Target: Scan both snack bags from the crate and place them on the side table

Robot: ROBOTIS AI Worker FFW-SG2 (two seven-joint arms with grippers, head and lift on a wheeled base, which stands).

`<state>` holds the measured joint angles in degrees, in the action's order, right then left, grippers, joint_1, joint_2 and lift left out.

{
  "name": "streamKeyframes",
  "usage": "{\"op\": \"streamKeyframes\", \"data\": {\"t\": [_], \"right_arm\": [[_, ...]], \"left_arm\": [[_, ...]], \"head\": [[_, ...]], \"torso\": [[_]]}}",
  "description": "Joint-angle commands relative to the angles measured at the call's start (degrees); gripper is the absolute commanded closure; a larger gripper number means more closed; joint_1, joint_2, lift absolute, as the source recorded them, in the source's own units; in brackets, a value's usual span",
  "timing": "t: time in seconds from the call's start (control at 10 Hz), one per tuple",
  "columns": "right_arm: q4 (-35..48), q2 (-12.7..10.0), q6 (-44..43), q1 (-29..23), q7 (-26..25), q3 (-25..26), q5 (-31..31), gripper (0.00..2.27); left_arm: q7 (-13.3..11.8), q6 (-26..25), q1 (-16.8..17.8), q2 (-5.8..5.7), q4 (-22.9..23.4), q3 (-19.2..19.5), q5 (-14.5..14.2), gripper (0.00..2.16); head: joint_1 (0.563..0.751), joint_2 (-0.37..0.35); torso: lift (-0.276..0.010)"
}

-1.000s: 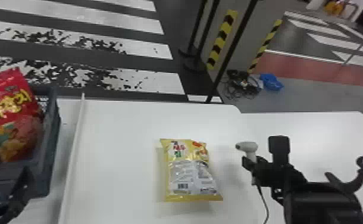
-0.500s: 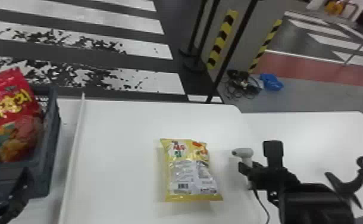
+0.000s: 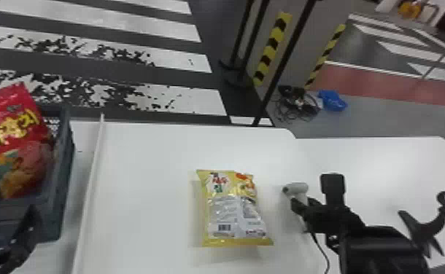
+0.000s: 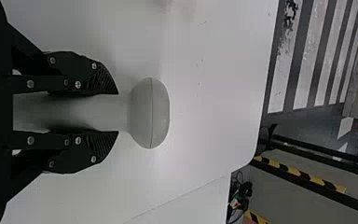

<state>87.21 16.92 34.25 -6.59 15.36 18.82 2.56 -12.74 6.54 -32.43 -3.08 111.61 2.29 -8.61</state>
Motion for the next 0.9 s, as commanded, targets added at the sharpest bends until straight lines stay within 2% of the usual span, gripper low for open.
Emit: {"op": "streamKeyframes", "data": {"t": [0.0,0.1,0.2,0.3,0.6,0.8], "right_arm": [[-0.73,-0.05,-1.24,0.0,-0.16,-0.01,-0.18,1.88],[-0.73,-0.13,-1.95,0.0,-0.42,0.07,-0.27,1.09],[-0.03,-0.22,-1.95,-0.36,-1.21,0.07,-0.27,0.08],[1.12,-0.22,-0.72,-0.53,-1.3,0.51,-0.45,0.0],[7.62,-1.1,3.33,-2.82,-1.3,2.89,-1.15,0.05],[15.44,-2.07,8.6,-6.16,-1.3,5.52,-3.08,0.05]], "left_arm": [[0.0,0.0,0.0,0.0,0.02,-0.01,0.0,0.04],[0.0,0.0,0.09,0.0,0.02,-0.01,0.0,0.04],[0.0,0.0,0.0,0.09,0.02,-0.01,0.0,0.04],[0.0,0.0,0.0,0.09,0.02,-0.01,0.0,0.04],[0.0,0.0,0.0,0.0,-0.07,0.08,0.0,0.04],[0.0,0.0,0.09,0.0,-0.25,0.08,0.0,0.04]], "head": [[0.695,-0.35],[0.695,-0.35],[0.695,-0.35],[0.695,-0.35],[0.695,-0.35],[0.695,-0.35]], "torso": [[-0.095],[-0.095],[-0.095],[-0.095],[-0.095],[-0.095]]}}
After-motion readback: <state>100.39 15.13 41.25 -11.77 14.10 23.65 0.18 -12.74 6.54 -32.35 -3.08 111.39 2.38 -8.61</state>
